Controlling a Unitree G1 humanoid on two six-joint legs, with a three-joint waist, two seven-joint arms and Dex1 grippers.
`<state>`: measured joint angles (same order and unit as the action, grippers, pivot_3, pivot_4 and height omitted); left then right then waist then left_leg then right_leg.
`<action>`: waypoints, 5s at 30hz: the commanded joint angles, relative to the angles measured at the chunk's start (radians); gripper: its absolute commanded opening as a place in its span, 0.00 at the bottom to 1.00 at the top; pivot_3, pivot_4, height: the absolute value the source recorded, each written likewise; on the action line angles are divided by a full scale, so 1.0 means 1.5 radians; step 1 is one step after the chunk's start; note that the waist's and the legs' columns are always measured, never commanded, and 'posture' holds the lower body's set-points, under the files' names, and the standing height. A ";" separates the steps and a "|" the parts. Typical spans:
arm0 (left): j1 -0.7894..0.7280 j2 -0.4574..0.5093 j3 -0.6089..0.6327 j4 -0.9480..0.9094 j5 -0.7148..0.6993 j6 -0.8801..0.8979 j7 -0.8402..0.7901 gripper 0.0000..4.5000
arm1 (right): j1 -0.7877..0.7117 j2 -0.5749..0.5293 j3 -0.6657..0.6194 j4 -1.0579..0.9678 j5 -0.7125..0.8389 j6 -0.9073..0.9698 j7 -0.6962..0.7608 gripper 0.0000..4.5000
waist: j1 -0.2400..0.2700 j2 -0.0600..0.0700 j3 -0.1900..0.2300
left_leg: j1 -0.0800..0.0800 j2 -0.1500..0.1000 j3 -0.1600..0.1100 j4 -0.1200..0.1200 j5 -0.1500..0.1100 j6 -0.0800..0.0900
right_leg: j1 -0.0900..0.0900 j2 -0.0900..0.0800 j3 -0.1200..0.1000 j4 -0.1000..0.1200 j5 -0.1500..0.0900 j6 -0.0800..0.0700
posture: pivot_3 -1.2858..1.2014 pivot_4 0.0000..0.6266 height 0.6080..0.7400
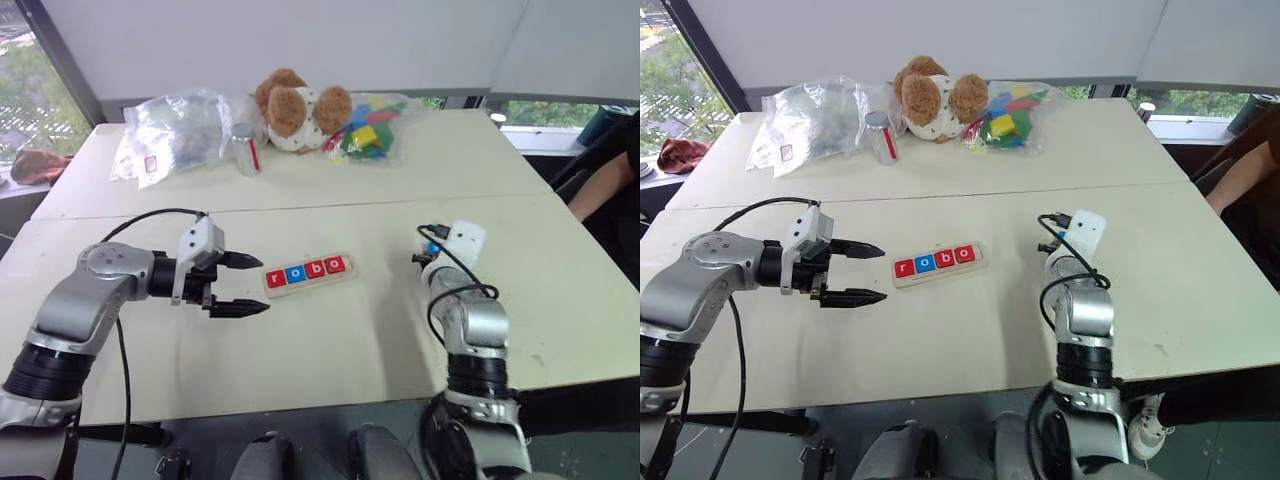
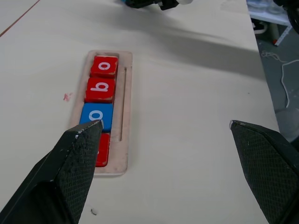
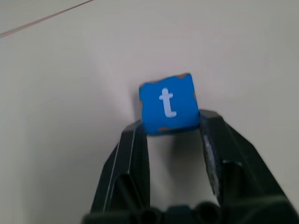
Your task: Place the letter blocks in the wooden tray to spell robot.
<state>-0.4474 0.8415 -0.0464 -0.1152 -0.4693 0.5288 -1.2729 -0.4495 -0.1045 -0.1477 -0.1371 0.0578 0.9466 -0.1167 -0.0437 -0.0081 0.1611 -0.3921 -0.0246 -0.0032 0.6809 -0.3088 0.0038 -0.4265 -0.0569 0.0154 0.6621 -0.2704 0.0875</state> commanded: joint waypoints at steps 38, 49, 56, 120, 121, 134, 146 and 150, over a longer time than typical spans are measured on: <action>-0.034 0.046 0.000 0.079 0.058 -0.058 -0.057 1.00 | -0.101 -0.452 0.187 0.414 0.054 -0.708 0.958 0.99 | 0.015 -0.001 0.001 | 0.000 0.003 0.003 0.001 -0.002 0.003 | 0.003 0.003 0.002 -0.007 0.000 0.000 | 0.52 0.24 1.00; 0.049 0.081 0.042 0.019 0.050 -0.036 -0.028 1.00 | -0.267 -0.384 0.237 0.745 -0.037 -0.846 1.016 0.88 | 0.019 0.000 0.001 | -0.001 0.002 0.003 0.001 -0.001 0.002 | 0.002 0.000 0.001 -0.008 0.000 0.000 | 0.52 0.24 1.00; 0.063 0.079 0.048 0.007 0.042 -0.029 -0.014 1.00 | -0.287 -0.374 0.231 0.785 -0.049 -0.872 1.033 0.25 | 0.017 0.000 0.001 | -0.001 0.002 0.003 0.001 -0.001 0.001 | 0.002 0.000 0.001 -0.007 0.000 0.000 | 0.52 0.24 1.00; 0.099 0.040 0.061 -0.037 0.016 -0.011 0.063 1.00 | -0.528 -0.168 0.276 0.945 -0.220 -0.864 0.939 0.88 | -0.001 0.000 0.001 | -0.003 0.001 0.002 0.000 0.001 -0.004 | -0.001 -0.001 0.000 -0.006 0.000 0.000 | 0.52 0.24 1.00; 0.099 0.040 0.060 -0.036 0.015 -0.011 0.063 1.00 | -0.529 -0.169 0.275 0.945 -0.219 -0.866 0.938 0.99 | -0.001 0.000 0.001 | -0.003 0.001 0.002 0.000 0.001 -0.004 | -0.001 -0.001 0.000 -0.006 0.000 0.000 | 0.52 0.24 1.00; 0.075 0.029 0.046 -0.013 0.022 -0.016 0.056 1.00 | -0.519 -0.204 0.219 0.924 -0.163 -0.834 0.976 0.99 | 0.000 0.000 0.001 | -0.003 0.001 0.002 0.000 0.001 -0.004 | -0.001 -0.001 -0.001 -0.006 0.000 0.000 | 0.52 0.24 1.00; 0.061 0.024 0.040 -0.007 0.026 -0.011 0.048 1.00 | -0.504 -0.174 0.244 0.931 -0.188 -0.847 0.967 0.99 | -0.001 0.000 0.001 | -0.003 0.001 0.002 0.000 0.002 -0.004 | -0.001 -0.001 -0.001 -0.006 0.000 0.000 | 0.52 0.24 1.00; 0.072 0.026 0.046 -0.019 0.021 -0.005 0.054 1.00 | -0.507 -0.172 0.256 0.937 -0.201 -0.848 0.972 0.99 | 0.000 0.000 0.001 | -0.003 0.001 0.002 0.000 0.002 -0.004 | -0.001 -0.001 0.000 -0.006 0.000 0.000 | 0.52 0.24 1.00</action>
<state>-0.3420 0.8668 -0.0042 -0.1127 -0.4249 0.5198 -1.1953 -1.1831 -0.3643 0.2318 1.2772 -0.2365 -0.3122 1.3359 -0.0438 -0.0075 0.1633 -0.3965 -0.0238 -0.0005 0.6809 -0.3065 -0.0018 -0.4278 -0.0589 0.0146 0.6538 -0.2701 0.0875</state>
